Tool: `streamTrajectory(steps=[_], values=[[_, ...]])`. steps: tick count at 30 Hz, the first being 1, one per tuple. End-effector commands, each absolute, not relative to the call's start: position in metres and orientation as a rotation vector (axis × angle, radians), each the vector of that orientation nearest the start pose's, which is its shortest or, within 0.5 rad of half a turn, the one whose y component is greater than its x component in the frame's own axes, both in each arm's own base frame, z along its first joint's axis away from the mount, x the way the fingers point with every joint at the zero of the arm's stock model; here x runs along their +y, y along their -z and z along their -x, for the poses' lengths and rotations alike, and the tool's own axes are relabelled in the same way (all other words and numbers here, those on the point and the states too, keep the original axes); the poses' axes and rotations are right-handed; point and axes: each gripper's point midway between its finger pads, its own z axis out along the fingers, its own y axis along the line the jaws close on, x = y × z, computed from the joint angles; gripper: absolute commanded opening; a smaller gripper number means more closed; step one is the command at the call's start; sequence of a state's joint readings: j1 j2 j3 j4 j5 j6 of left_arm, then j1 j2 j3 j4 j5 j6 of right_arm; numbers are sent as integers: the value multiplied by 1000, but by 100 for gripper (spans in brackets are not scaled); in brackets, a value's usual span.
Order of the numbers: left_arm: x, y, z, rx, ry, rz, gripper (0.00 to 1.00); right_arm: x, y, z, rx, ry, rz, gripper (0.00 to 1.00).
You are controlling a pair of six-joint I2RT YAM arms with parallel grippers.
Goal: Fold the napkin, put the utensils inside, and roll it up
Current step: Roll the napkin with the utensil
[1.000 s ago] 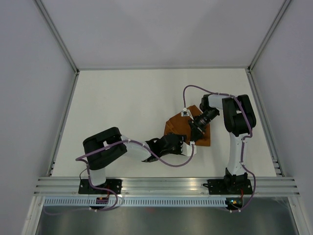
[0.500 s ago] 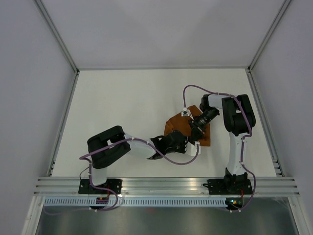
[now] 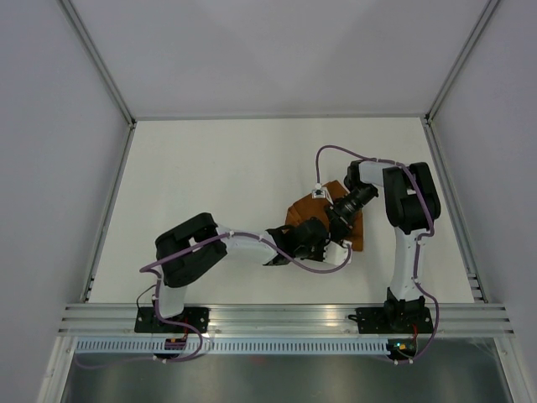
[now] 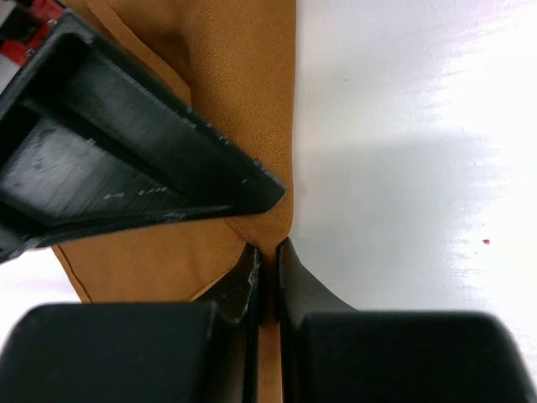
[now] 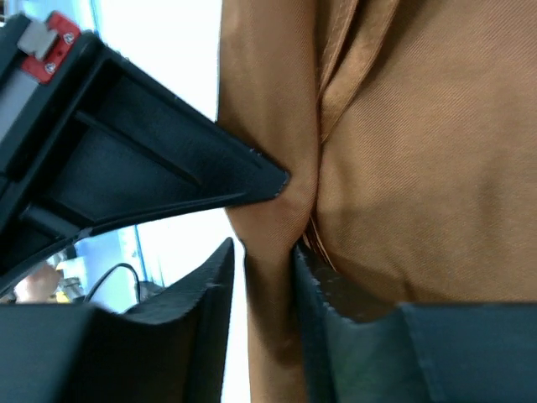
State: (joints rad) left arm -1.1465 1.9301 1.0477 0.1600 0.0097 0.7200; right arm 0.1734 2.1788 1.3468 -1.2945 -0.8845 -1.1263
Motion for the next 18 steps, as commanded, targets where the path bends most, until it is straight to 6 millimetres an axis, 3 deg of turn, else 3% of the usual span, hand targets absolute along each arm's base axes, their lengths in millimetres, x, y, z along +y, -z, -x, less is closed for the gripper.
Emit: streamTrajectory(steps=[1, 6, 14, 18], values=[[-413, 16, -193, 1514, 331, -1978, 2, 149, -4, -270, 2315, -1265, 1504, 42], [-415, 16, -190, 1577, 359, -1970, 2, 148, -26, -290, 2291, -1185, 1447, 51], [-418, 17, -184, 1691, 394, -1965, 2, 142, -52, -325, 2282, -1091, 1256, 53], [-421, 15, -184, 1762, 415, -1953, 2, 130, -76, -349, 2227, -1004, 1134, 54]])
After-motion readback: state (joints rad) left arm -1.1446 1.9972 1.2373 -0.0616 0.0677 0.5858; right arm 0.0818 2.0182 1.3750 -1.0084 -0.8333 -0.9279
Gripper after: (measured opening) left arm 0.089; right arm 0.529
